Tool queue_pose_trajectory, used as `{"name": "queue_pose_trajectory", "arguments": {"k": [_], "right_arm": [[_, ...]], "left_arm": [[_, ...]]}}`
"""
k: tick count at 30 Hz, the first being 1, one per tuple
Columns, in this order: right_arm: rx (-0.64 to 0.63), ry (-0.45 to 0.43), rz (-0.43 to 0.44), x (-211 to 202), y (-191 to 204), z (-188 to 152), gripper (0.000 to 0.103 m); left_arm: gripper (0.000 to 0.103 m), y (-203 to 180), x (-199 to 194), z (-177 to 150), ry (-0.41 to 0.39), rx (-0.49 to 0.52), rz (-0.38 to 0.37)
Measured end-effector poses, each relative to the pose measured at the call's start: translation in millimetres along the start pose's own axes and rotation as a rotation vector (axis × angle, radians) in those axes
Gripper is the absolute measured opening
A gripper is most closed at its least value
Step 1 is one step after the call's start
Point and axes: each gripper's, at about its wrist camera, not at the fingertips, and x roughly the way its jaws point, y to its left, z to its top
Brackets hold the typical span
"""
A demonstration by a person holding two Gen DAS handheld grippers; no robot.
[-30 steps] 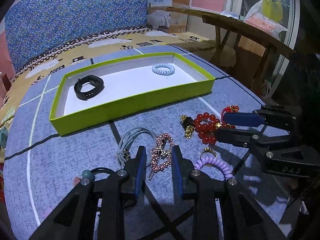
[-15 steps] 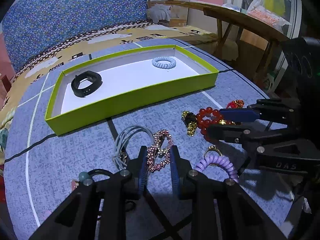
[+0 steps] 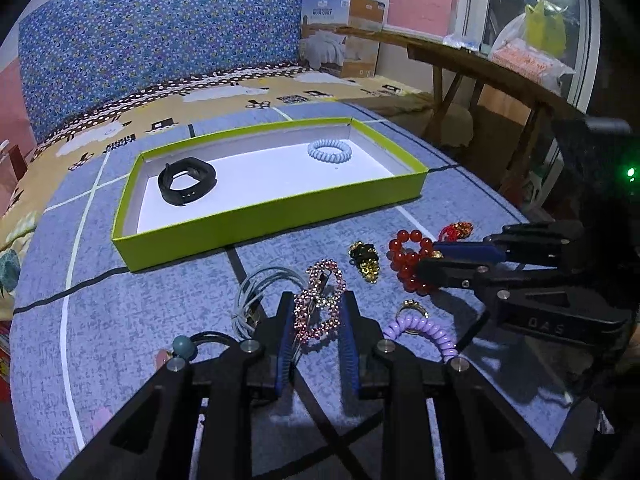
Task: Organize jewelry
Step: 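Grasp the pink beaded bracelet with the left tool while the right tool grasps the red bead bracelet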
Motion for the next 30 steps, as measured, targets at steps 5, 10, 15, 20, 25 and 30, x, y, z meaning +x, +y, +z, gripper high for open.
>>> {"name": "queue_pose_trajectory", "arguments": {"k": [5, 10, 15, 20, 25, 30], "right_arm": [[0.007, -0.005, 0.003, -3.6, -0.7, -1.9, 0.017], [0.009, -0.009, 0.009, -6.9, 0.9, -4.7, 0.017], [0.019, -0.014, 0.009, -10.0, 0.0, -7.0, 0.017], [0.025, -0.041, 0.005, -18.6, 0.0, -6.2, 0.017], [0.030, -0.067, 0.006, -28.0, 0.7, -4.5, 0.017], [0.038, -0.075, 0.009, -31.1, 0.7, -4.0, 0.017]], "left_arm": [[0.023, 3.4, -9.9, 0.0, -0.032, -0.018, -0.022], [0.023, 7.3, -17.9, 0.5, -0.055, -0.034, -0.037], [0.023, 10.1, -26.5, 1.9, -0.079, -0.042, -0.036], [0.023, 12.1, -37.5, 4.8, -0.109, -0.052, -0.033], [0.023, 17.5, -46.6, 7.4, -0.128, -0.077, -0.057], [0.023, 22.0, -53.5, 9.6, -0.139, -0.092, -0.061]]}}
